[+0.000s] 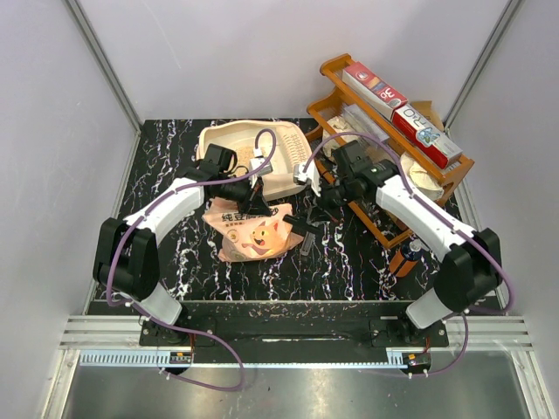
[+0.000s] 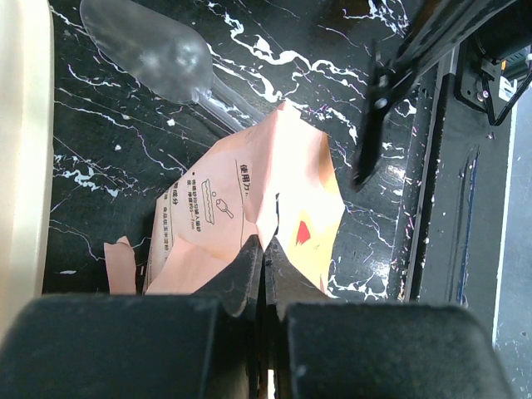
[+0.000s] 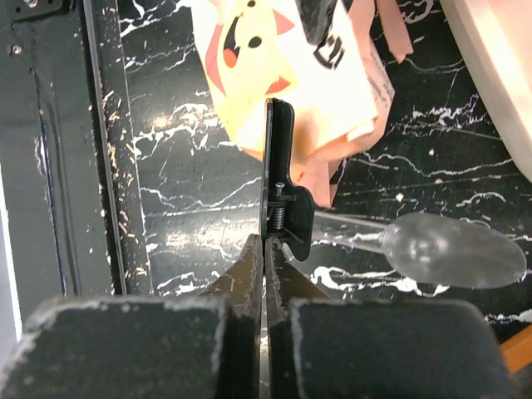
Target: Fill the litter box with clean litter
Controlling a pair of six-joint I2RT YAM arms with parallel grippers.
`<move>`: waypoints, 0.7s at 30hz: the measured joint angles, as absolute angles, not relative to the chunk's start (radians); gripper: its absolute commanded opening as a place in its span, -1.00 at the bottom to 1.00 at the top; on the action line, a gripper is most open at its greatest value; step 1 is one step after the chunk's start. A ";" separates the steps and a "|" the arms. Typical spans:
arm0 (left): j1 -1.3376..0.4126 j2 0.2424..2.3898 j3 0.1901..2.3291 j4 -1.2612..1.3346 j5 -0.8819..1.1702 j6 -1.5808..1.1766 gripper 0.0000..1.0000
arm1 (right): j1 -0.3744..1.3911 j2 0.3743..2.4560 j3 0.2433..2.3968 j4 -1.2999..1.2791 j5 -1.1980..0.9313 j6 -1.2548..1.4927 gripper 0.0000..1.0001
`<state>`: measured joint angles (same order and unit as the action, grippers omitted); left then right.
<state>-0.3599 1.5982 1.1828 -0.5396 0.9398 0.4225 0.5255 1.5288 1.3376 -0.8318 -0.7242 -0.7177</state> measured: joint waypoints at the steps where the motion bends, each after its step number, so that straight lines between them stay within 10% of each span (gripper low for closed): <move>1: -0.360 1.599 1.184 -0.542 0.940 0.423 -1.00 | 0.530 1.542 1.345 -0.820 -0.724 -0.709 -1.00; 12: -0.360 1.602 1.199 -0.558 0.971 0.440 -0.24 | 0.542 1.628 1.391 -0.717 -0.719 -0.574 -1.00; 21: -0.374 1.628 1.212 -0.576 1.028 0.456 -0.11 | 0.543 1.628 1.391 -0.688 -0.696 -0.521 -1.00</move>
